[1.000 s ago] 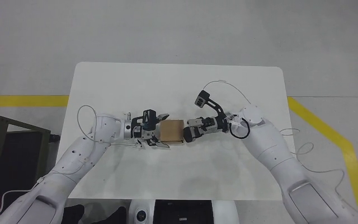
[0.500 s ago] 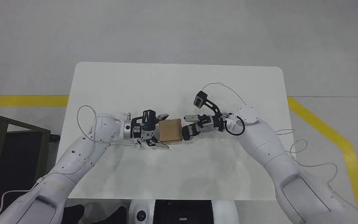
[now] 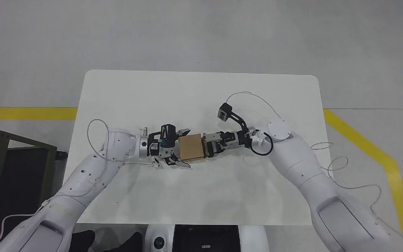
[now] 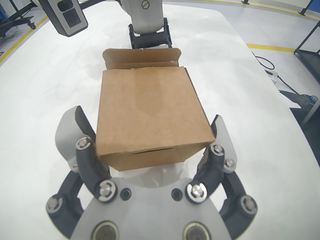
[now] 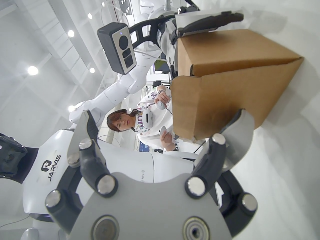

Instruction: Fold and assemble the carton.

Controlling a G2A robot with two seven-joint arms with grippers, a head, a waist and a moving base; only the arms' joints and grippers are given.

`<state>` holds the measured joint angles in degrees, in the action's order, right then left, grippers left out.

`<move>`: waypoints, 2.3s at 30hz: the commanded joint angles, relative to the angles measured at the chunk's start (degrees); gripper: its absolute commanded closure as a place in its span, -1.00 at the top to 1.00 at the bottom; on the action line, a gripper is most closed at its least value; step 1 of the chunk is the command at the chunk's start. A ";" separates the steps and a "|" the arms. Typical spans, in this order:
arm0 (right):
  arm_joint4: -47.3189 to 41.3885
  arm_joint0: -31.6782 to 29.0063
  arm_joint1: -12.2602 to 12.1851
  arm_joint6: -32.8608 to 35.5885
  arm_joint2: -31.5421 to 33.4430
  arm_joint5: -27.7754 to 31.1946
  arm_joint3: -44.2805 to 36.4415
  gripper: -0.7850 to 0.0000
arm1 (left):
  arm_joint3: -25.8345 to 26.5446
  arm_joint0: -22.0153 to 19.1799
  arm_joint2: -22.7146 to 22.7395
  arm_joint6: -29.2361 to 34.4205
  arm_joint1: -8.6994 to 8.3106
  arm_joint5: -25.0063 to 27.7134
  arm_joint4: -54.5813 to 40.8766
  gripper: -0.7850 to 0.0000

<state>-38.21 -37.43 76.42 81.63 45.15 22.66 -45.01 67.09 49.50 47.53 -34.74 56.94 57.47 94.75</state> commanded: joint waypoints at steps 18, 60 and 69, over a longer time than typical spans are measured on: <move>1.07 -2.77 -1.23 -2.30 2.71 2.29 -3.12 0.64 | 0.22 0.34 0.28 0.17 -0.17 -0.10 -0.22 1.00; 14.41 -3.55 -2.54 -2.36 3.18 -1.18 -5.41 -0.21 | 0.29 0.38 0.25 0.32 -0.29 0.20 -0.23 1.00; 16.68 -3.53 -2.95 -2.58 3.49 -1.76 -5.76 -0.34 | 0.32 0.48 0.26 0.30 -0.35 0.38 -0.24 1.00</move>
<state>-21.57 -40.92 73.51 79.04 48.57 20.91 -50.67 67.43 49.97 47.80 -34.46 56.59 57.80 94.55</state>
